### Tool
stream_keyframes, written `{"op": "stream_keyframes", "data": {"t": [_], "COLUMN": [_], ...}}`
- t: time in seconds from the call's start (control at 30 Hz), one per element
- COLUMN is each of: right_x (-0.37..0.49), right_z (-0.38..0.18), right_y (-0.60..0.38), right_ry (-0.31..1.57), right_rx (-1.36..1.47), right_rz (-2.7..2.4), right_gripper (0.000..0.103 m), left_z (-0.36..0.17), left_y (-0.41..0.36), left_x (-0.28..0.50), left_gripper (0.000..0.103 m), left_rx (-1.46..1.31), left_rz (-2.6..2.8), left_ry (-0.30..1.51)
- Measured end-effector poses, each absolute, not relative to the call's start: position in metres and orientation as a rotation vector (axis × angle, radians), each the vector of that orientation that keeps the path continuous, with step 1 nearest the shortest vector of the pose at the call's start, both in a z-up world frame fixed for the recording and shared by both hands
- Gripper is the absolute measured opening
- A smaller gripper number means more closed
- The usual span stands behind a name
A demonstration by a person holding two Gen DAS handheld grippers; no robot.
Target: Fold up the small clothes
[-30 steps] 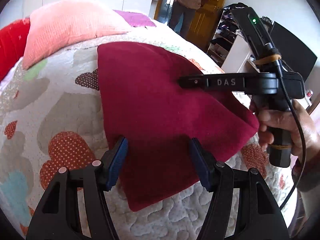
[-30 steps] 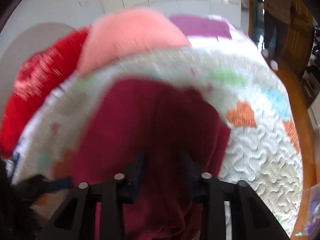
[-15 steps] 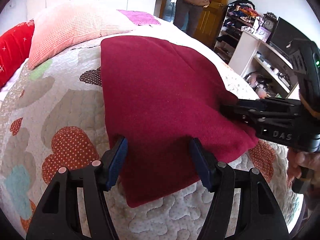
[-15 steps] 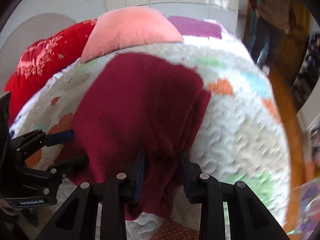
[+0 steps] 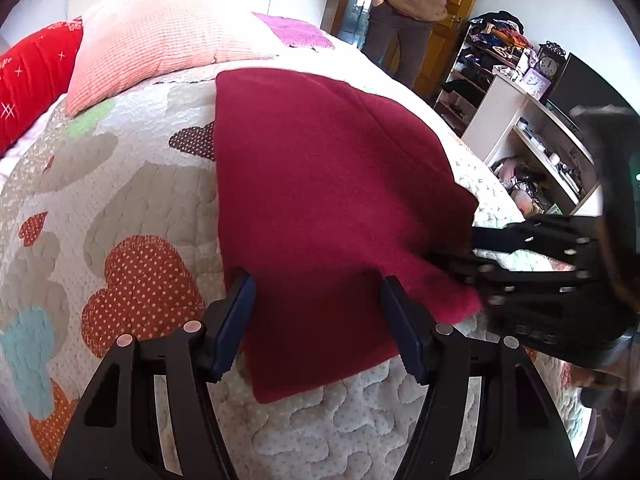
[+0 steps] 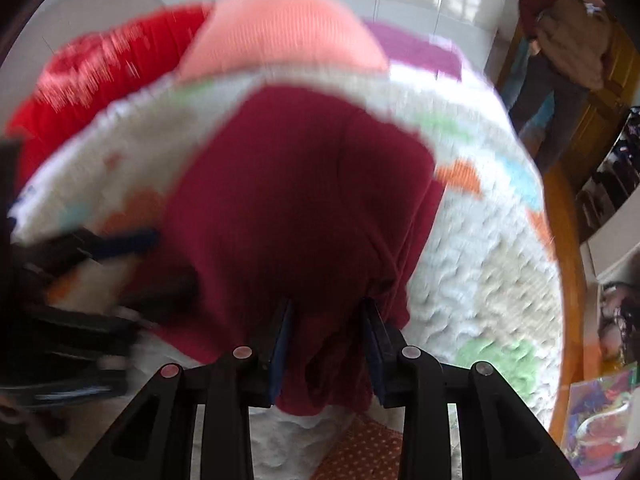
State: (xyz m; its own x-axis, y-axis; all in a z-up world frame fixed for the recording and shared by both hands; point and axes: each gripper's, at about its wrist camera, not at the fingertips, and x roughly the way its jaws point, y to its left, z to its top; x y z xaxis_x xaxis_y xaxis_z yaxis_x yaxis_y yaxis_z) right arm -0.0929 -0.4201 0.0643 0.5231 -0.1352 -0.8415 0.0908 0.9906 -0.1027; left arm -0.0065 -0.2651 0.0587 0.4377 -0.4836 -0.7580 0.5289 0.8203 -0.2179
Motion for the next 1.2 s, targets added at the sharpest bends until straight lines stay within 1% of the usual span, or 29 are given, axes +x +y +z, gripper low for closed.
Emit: {"op": "stream_keyframes", "data": {"t": [0.03,0.27,0.5,0.6,1.03,1.2], "right_x": [-0.091,-0.092,-0.088,-0.085,-0.078,-0.076], "right_z": [0.058,0.064,0.066,0.064,0.063,0.063], "right_y": [-0.423,-0.420,-0.423,-0.422,-0.418,-0.417], "right_ry": [1.024,1.048,1.065,1.069,1.092,1.104], "right_rx": [-0.036,-0.083,-0.122,-0.134,-0.157,-0.160], "right_rz": [-0.127,-0.116,-0.118,-0.120,-0.118,-0.118], "right_gripper": [0.032,0.034,0.035,0.036,0.037,0.038], "left_z": [0.060,0.058,0.066,0.067,0.064,0.063], "left_y": [-0.262,-0.241,-0.231,-0.234,-0.240,-0.242], "left_x": [-0.007,0.007,0.015,0.017,0.019,0.025], "left_gripper": [0.065,0.065,0.065,0.070,0.070,0.075], "left_rx": [0.048,-0.070,-0.140,-0.157,-0.175,-0.187], "left_rz": [-0.629,-0.603,-0.586,-0.585,-0.590,-0.588], "left_ry": [0.930,0.998,0.995,0.999,1.030,1.036]}}
